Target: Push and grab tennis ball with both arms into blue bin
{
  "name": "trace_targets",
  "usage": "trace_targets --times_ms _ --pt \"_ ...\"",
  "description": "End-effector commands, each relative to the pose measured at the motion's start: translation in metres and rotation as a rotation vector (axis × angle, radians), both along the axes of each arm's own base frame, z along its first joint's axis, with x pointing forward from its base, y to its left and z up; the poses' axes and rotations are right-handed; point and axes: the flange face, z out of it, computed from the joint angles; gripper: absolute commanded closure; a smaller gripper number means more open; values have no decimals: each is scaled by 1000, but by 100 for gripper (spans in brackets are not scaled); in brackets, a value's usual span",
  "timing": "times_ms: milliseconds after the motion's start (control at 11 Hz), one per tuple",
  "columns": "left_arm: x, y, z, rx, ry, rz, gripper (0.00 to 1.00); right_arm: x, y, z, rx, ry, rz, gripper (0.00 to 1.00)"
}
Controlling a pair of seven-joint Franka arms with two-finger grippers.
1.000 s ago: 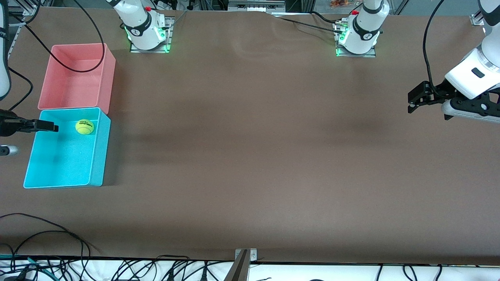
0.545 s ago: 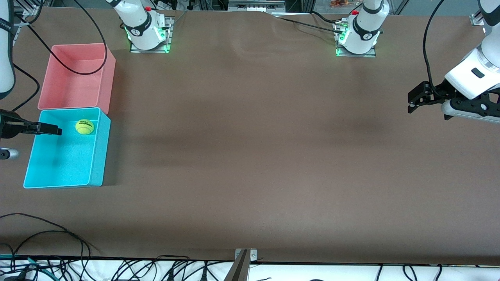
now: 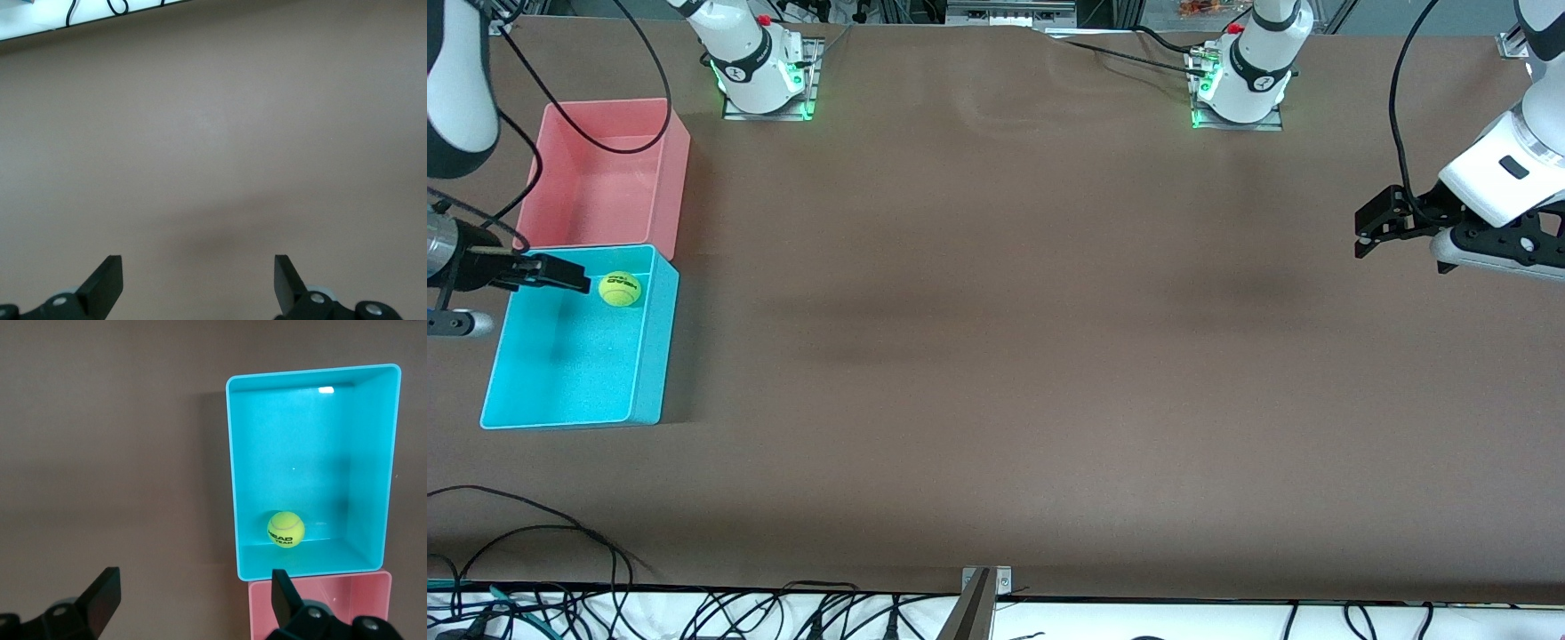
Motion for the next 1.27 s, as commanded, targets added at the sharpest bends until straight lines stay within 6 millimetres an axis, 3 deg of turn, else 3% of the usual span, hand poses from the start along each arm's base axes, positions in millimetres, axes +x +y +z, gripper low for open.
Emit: trace_targets --times_ms 0,273,364,455,545,1182 --pt "0 1 2 -10 8 0 0 -36 24 26 -35 -104 -18 0" --pt "0 1 0 -9 11 0 0 -57 30 60 -33 -196 -7 0" --pt "0 1 0 -9 11 0 0 -61 42 55 -30 -195 18 0" --pt "0 1 0 -9 13 0 0 -61 46 22 -30 -144 23 0" --pt "0 1 0 -9 13 0 0 -67 47 13 -30 -129 24 0" --pt "-1 1 -1 -9 19 -2 0 -85 63 55 12 -157 30 0"
